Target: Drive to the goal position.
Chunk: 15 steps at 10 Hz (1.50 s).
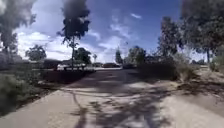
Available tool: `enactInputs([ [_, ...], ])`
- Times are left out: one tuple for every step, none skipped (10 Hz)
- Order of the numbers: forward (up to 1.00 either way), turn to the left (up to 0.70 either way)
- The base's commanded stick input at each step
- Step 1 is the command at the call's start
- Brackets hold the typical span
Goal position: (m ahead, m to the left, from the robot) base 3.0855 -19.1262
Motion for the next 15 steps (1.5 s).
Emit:
enactInputs([
  [1.0,0.0],
  [1.0,0.0],
  [1.0,0.0],
  [1.0,0.0],
  [1.0,0.0],
  [1.0,0.0],
  [1.0,0.0],
  [1.0,0.0],
  [1.0,0.0],
  [1.0,0.0],
  [1.0,0.0],
  [1.0,0.0],
  [1.0,0.0],
  [1.0,0.0],
  [1.0,0.0],
])
